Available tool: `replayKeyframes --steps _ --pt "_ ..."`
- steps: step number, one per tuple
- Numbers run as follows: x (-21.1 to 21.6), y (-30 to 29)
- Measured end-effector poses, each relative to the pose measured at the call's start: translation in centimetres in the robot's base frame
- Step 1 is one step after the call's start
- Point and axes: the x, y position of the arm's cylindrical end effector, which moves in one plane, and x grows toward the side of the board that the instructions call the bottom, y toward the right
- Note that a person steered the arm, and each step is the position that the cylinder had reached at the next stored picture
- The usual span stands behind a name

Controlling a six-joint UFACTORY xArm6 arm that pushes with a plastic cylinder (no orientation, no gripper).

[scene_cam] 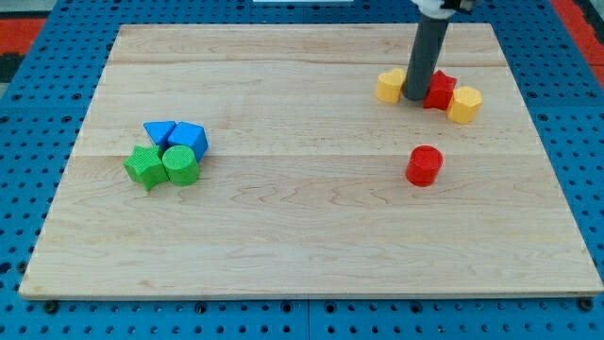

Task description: Arrange the red and yellow blocks in a line

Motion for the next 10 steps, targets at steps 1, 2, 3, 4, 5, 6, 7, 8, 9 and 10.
replayKeyframes --steps 1,2,3,4,5,6,7,8,9,10 --pt "-5.7 4.1" --pt "-6.6 10.7" --pt "-0.3 13.1" --pt "1.6 6.1" --pt "3.4 2.7" --pt "3.2 3.2" --pt "4.3 9.0" --pt "5.5 6.8" --pt "6.1 6.6" --pt "6.2 5.8"
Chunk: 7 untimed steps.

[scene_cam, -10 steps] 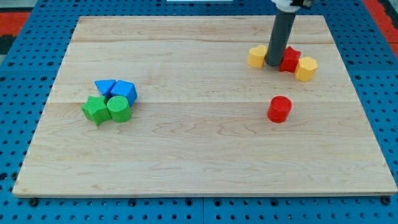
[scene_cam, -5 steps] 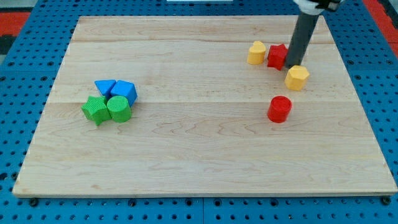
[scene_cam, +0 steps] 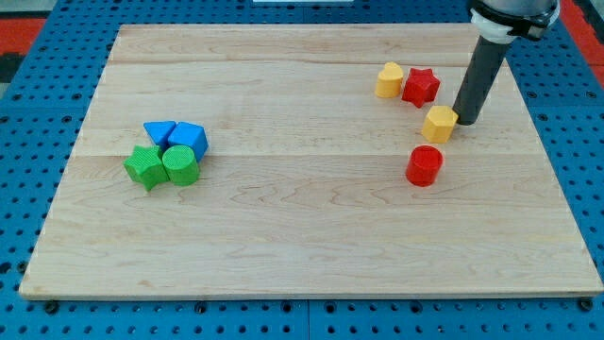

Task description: Arrange the red and yellow blocks in a line

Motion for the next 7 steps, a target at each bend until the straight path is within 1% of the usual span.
replayKeyframes --steps 1,3,4,6,7 --pt "0.4 0.2" --pt "-2.1 -5.4" --pt "-0.9 -11.0" --pt "-8.0 -10.7" --pt "-11.8 -9.2"
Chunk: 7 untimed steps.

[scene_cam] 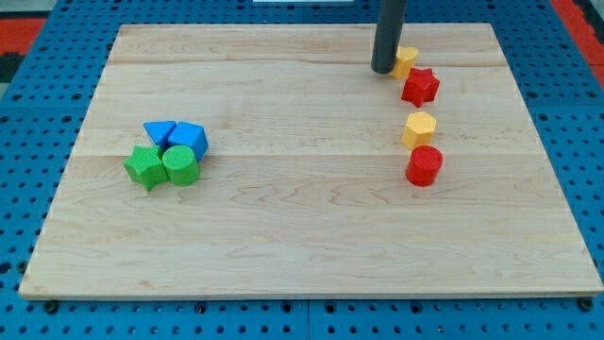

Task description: Arrange the red and yellow blocks in a line

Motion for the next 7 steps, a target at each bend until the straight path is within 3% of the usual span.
replayKeyframes --steps 2,7 --pt "-3.2 0.7" --pt "-3.2 -0.4"
